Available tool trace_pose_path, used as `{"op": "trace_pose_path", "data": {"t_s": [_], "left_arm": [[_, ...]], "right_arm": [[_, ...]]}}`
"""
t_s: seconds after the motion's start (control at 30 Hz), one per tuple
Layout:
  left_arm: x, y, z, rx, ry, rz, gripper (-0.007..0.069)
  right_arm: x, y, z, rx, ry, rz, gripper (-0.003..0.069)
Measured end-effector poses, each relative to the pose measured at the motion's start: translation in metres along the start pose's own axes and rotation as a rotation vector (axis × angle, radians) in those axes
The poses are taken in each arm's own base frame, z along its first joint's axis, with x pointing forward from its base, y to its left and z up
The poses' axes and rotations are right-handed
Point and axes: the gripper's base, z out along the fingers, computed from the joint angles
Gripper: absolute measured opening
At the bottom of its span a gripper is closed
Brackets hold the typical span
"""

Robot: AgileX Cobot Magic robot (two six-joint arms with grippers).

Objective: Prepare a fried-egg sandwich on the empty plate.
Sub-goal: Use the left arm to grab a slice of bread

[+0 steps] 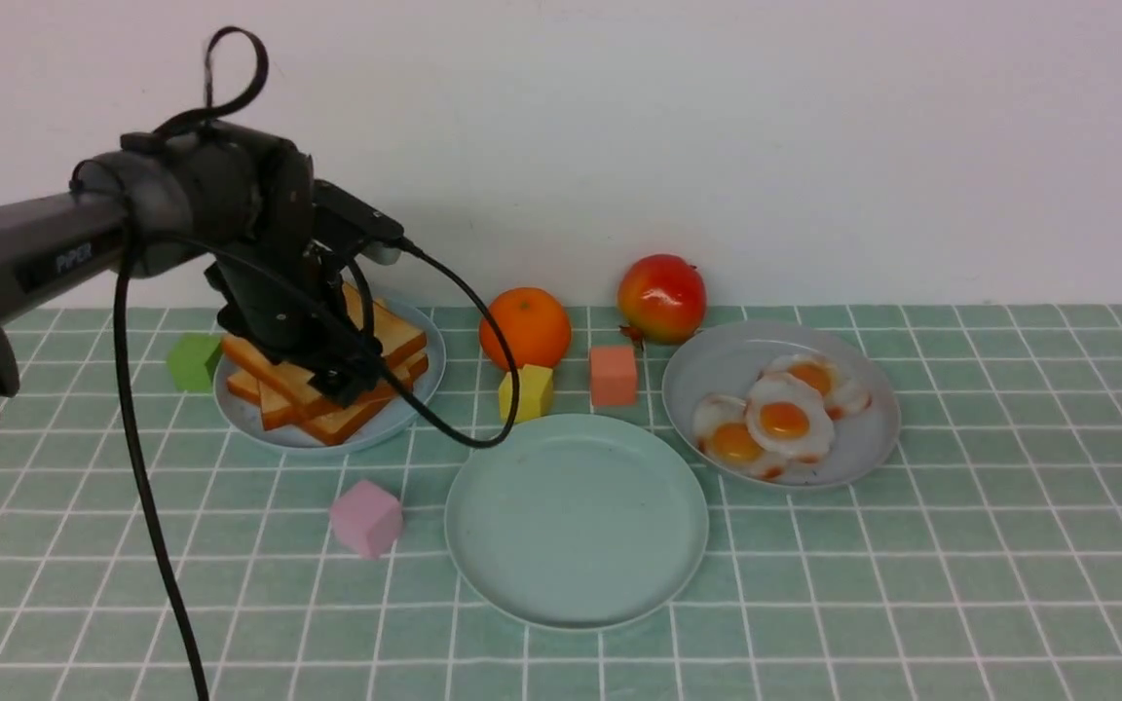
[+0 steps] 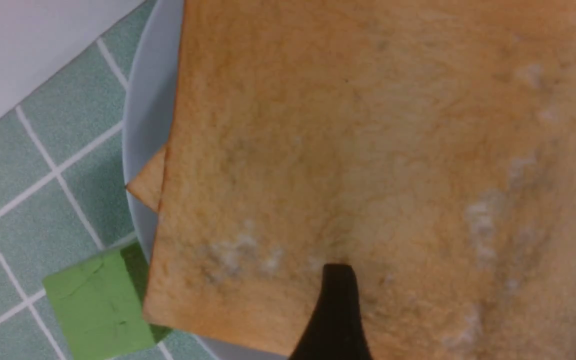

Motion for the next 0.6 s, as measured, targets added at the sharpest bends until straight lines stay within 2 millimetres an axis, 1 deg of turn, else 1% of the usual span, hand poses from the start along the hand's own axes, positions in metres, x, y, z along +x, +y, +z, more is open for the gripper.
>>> {"op": "trace_pose_path", "data": {"t_s": [0.13,0.3,0.5,0.53,0.6], "left_arm": [[0.0,0.0,0.005,0.001,0.01,0.005,0.053],[0.0,-0.002,0.005,0.003,0.014,0.013,0.0411],[-0.001,-0.001,-0.001,0.004,0.01,0.012,0.0344],[-0.001,-0.001,-0.008,0.003,0.009,0.009,0.0279],[-0.002,0.002,-0.021,-0.003,-0.003,0.004,0.0178]], "right_arm": [[0.0,0.0,0.0,0.0,0.0,0.0,0.0013],[0.0,0.0,0.0,0.0,0.0,0.0,0.0014],[0.0,0.0,0.0,0.0,0.0,0.0,0.0014],[0.0,0.0,0.0,0.0,0.0,0.0,0.0014],[0.0,0.0,0.0,0.0,0.0,0.0,0.0014]]}}
